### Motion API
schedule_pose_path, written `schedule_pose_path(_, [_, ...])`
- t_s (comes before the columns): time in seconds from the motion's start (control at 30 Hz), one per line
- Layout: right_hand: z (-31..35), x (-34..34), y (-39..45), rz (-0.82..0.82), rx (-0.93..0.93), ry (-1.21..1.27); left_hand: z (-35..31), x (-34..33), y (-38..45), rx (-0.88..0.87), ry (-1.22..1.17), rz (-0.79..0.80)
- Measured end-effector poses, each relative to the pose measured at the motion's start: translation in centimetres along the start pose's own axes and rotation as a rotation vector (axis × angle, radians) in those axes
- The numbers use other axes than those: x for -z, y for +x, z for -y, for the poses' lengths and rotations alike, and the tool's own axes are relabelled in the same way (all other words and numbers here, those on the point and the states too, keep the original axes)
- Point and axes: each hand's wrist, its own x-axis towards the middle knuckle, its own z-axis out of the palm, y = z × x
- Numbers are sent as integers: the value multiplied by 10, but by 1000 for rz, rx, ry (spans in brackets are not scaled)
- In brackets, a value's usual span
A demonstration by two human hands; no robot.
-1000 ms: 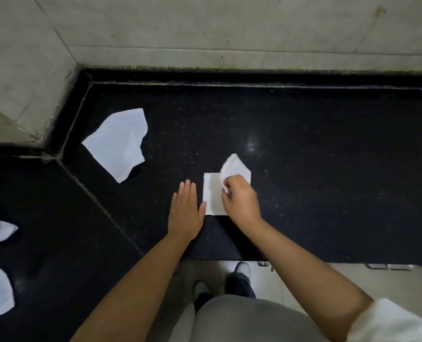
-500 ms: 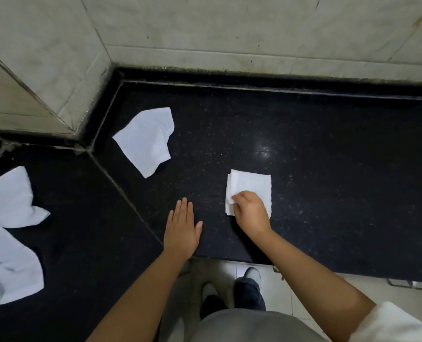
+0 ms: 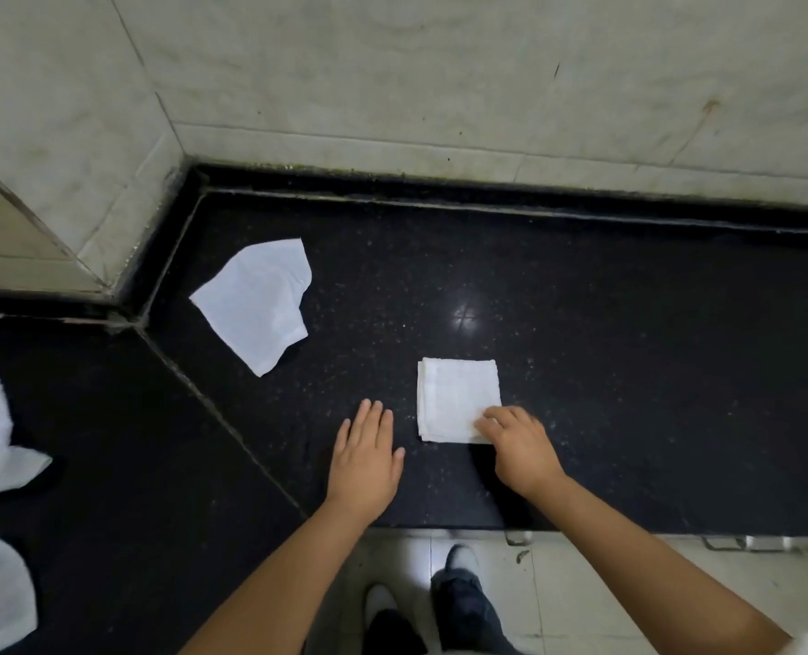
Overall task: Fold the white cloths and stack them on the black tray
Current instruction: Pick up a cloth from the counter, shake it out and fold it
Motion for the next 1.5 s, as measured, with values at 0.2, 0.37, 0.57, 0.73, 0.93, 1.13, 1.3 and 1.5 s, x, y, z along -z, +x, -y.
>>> schedule_pose_path(0.2, [-2, 10, 2, 16, 40, 92, -38, 4, 10, -140, 38, 34])
schedule_pose_path(0.37, [-19, 42, -28, -85, 39, 205, -79, -1, 16, -261, 119, -36])
schedule_pose_path(0.57, [-118, 80, -125, -164, -12, 262, -172, 17, 25, -783, 235, -223])
schedule_pose_path(0.73, [-232, 112, -242, -245, -128, 382, -315, 32, 11, -1074, 115, -270])
schedule_pose_path(0.93, [-361, 128, -367, -474, -353, 392, -510, 30, -8, -1158, 0, -83])
schedule_pose_path(1.13, [-470, 140, -436, -623, -580, 319, -674, 20, -9, -1257, 18, -27])
schedule_pose_path(1.3, [-568, 151, -468, -665, -668, 307, -795, 8, 9, -1325, -64, 16])
schedule_pose_path(1.5, [-711, 198, -482, -628, -655, 243, -946, 0, 62, -1361, -138, 53])
